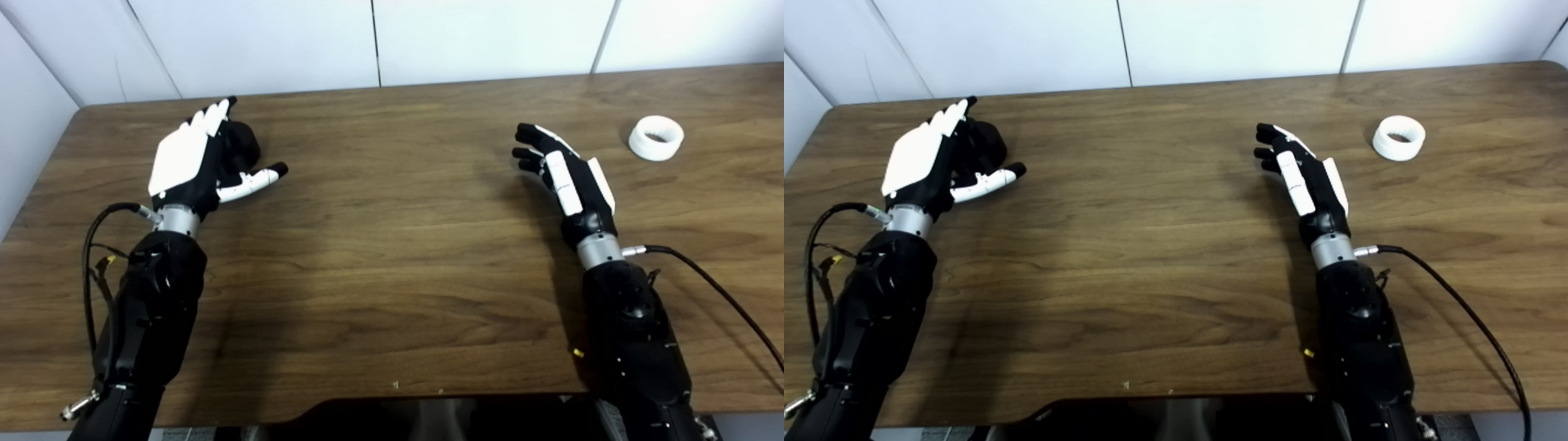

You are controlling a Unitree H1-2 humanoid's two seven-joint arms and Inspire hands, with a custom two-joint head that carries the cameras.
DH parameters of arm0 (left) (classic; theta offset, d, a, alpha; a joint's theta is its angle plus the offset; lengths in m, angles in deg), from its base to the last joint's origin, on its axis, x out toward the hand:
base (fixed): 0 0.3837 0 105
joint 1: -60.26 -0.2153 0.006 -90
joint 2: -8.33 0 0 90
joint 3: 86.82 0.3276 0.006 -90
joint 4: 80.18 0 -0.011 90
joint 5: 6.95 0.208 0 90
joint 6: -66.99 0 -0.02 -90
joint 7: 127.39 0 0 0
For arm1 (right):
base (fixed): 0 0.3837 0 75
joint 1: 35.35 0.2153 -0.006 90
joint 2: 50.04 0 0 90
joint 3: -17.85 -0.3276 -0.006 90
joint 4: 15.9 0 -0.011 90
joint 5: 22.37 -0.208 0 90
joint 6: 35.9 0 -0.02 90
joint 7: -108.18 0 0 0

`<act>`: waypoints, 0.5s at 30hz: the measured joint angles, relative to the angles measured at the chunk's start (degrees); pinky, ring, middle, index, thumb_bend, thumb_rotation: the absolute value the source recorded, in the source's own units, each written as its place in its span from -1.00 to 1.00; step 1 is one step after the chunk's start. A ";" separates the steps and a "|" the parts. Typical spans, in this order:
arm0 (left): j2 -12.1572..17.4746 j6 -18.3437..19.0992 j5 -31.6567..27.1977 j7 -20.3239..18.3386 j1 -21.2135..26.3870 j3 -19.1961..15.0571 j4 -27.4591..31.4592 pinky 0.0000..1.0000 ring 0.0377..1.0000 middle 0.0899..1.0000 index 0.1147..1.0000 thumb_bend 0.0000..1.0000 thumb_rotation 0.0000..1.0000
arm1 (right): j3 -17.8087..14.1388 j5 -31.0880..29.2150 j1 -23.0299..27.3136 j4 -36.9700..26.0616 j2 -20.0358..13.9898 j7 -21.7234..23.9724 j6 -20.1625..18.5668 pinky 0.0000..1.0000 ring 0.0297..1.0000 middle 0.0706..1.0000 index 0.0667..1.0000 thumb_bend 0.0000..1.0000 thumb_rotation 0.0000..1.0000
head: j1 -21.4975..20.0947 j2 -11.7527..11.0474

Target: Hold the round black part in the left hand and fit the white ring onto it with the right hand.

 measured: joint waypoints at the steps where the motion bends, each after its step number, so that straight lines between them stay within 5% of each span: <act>1: 0.19 0.32 0.56 0.00 0.04 0.08 -0.11 1.00 1.00 1.00 1.00 0.70 0.42 | 0.00 0.02 0.01 0.01 -0.03 -0.01 0.00 0.60 0.57 0.64 0.60 0.24 0.89 | 0.09 0.00; 15: 3.11 2.94 2.12 0.04 2.17 0.06 -4.17 1.00 1.00 1.00 1.00 0.95 0.46 | -0.13 -0.28 0.51 0.75 -0.17 -0.03 0.22 0.58 0.56 0.65 0.59 0.27 0.90 | 0.62 -0.26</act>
